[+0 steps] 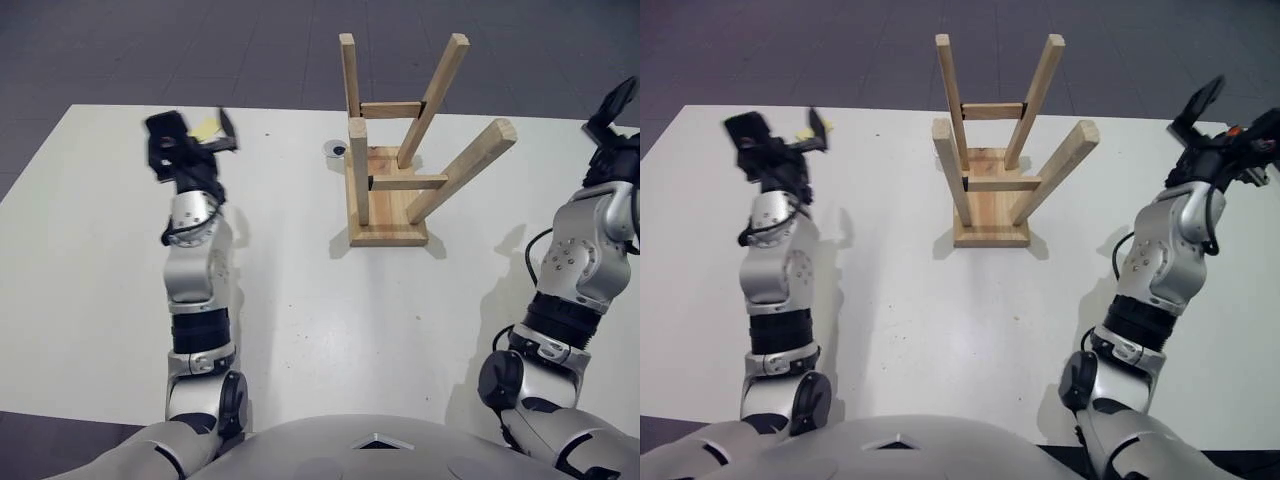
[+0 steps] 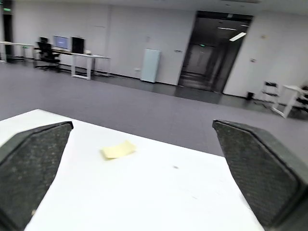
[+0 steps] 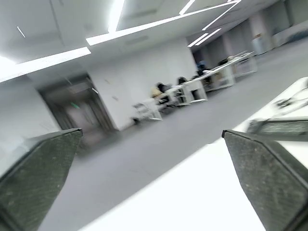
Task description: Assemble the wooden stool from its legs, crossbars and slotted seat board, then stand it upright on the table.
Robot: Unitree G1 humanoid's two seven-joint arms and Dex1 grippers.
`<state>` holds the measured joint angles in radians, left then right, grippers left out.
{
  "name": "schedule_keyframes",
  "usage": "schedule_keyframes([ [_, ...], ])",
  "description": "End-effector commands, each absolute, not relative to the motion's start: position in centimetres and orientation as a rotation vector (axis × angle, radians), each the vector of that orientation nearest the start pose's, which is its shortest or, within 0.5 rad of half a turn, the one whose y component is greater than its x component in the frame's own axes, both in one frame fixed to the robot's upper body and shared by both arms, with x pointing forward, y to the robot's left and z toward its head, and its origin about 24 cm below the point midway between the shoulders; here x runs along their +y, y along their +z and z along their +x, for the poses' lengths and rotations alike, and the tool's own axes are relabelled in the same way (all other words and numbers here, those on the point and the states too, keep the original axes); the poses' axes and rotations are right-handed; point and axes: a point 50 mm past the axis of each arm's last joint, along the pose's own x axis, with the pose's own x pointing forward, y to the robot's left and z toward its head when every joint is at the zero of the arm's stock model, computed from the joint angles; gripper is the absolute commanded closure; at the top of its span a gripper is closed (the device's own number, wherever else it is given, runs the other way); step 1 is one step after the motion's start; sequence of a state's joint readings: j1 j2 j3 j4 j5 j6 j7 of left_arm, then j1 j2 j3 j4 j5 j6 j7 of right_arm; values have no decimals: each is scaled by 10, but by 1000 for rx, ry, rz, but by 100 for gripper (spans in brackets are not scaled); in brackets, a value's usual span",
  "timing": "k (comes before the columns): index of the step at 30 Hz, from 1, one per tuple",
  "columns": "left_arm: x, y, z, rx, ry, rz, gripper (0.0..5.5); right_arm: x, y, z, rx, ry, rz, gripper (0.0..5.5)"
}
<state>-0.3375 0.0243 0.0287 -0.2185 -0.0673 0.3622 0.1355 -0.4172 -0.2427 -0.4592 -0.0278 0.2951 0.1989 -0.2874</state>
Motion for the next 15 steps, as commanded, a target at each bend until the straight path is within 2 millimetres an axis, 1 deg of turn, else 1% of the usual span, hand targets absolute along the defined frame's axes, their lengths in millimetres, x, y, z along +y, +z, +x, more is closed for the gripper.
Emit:
schedule_keyframes([
  [1, 129, 143, 285, -119, 0, 27, 10, -271, 136, 294, -190, -544, 159, 11],
  [3, 141, 138, 284, -85, 81, 36, 10, -271, 129, 287, -171, -563, 142, 11],
  [5, 153, 136, 284, -63, 165, 46, 10, -276, 122, 282, -148, -605, 142, 11],
  [7, 154, 136, 285, -63, 186, 51, 10, -273, 118, 282, -130, -590, 136, 11],
  [8, 146, 138, 286, -75, 138, 46, 10, -264, 118, 285, -125, -534, 136, 11],
  [9, 133, 140, 287, -93, 60, 42, 10, -252, 118, 288, -127, -455, 137, 11],
  [10, 113, 144, 288, -123, -46, 61, 10, -237, 120, 289, -138, -362, 119, 11],
  [11, 95, 146, 287, -146, -143, 74, 10, -223, 122, 287, -150, -266, 107, 11],
  [13, 65, 145, 284, -164, -309, 137, 10, -197, 127, 278, -165, -86, 81, 11],
  [14, 58, 142, 283, -154, -360, 170, 10, -185, 129, 273, -163, -8, 87, 11],
  [15, 56, 137, 284, -127, -381, 199, 10, -177, 130, 270, -157, 36, 88, 11],
])
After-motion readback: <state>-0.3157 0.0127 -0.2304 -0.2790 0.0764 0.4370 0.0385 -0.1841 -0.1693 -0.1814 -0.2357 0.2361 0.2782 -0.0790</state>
